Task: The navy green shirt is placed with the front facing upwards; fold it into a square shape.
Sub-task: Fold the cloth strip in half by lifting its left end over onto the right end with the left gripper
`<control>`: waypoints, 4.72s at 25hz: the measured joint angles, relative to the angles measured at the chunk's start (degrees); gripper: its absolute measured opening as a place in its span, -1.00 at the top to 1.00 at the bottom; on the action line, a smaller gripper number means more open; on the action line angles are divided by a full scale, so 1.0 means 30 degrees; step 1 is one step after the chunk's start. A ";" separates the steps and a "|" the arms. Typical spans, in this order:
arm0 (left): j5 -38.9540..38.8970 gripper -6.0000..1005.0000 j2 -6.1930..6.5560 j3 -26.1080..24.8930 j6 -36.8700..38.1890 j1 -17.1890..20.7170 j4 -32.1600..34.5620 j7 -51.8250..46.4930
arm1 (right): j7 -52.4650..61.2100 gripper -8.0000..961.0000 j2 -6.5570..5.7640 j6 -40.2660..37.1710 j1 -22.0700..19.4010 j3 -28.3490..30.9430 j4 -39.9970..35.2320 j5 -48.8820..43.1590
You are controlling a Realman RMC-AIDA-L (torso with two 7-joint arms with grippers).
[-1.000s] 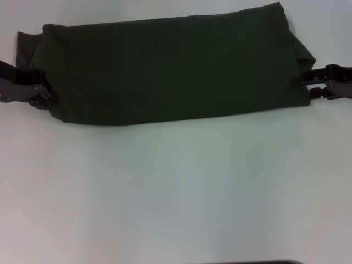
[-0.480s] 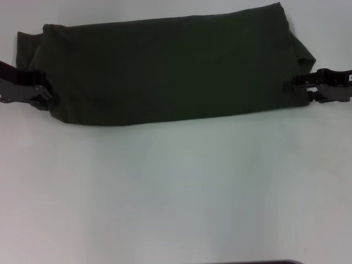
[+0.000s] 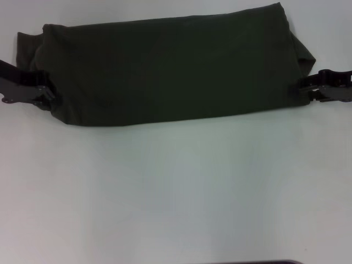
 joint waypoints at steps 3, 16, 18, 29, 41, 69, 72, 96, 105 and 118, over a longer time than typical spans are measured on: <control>0.0000 0.88 -0.0013 0.0000 -0.0011 -0.0015 0.0000 0.0005 | 0.0035 -0.41 -0.0109 -0.0068 0.0006 -0.0155 0.0002 -0.0023; 0.0000 0.86 -0.0023 0.0049 -0.0005 -0.0054 0.0000 0.0013 | 0.0341 0.74 -0.0357 -0.0191 -0.0016 -0.0442 0.0022 -0.0026; 0.0000 0.86 0.0004 0.0076 0.0019 -0.0054 -0.0001 0.0013 | 0.0344 0.85 -0.0380 -0.0249 -0.0019 -0.0464 0.0021 -0.0025; 0.0162 0.85 0.0190 0.0181 0.1822 -0.0270 -0.0030 0.0638 | 0.0418 0.98 -0.0630 -0.2763 0.0016 -0.0480 -0.0353 -0.1545; 0.0214 0.83 0.0327 0.2190 0.4128 0.0417 0.0196 0.0672 | 0.0642 0.97 -0.0685 -0.3983 -0.0198 -0.0479 -0.0796 -0.3785; 0.1058 0.80 0.0321 0.2433 0.5141 0.1122 0.0720 0.0800 | 0.0516 0.97 -0.0523 -0.5717 -0.0697 -0.0453 -0.0986 -0.4568; 0.1058 0.80 0.0315 0.2433 0.5151 0.1118 0.0734 0.0803 | 0.0514 0.97 -0.0526 -0.5668 -0.0683 -0.0354 -0.0986 -0.4569; 0.0867 0.42 0.0316 0.2195 0.5428 0.1105 0.1126 0.0672 | 0.0521 0.74 -0.0800 -0.6115 -0.0654 0.0446 -0.1001 -0.4399; 0.0946 0.02 0.0683 0.2199 0.5821 0.1118 0.1924 0.0488 | 0.0686 0.00 -0.1120 -0.6682 -0.0664 0.0819 -0.1820 -0.4388; -0.0723 -0.38 0.1262 -0.1522 0.8206 0.0927 0.4500 0.1824 | -0.0011 -0.36 -0.1468 -0.8032 -0.0689 0.1409 -0.3918 -0.1765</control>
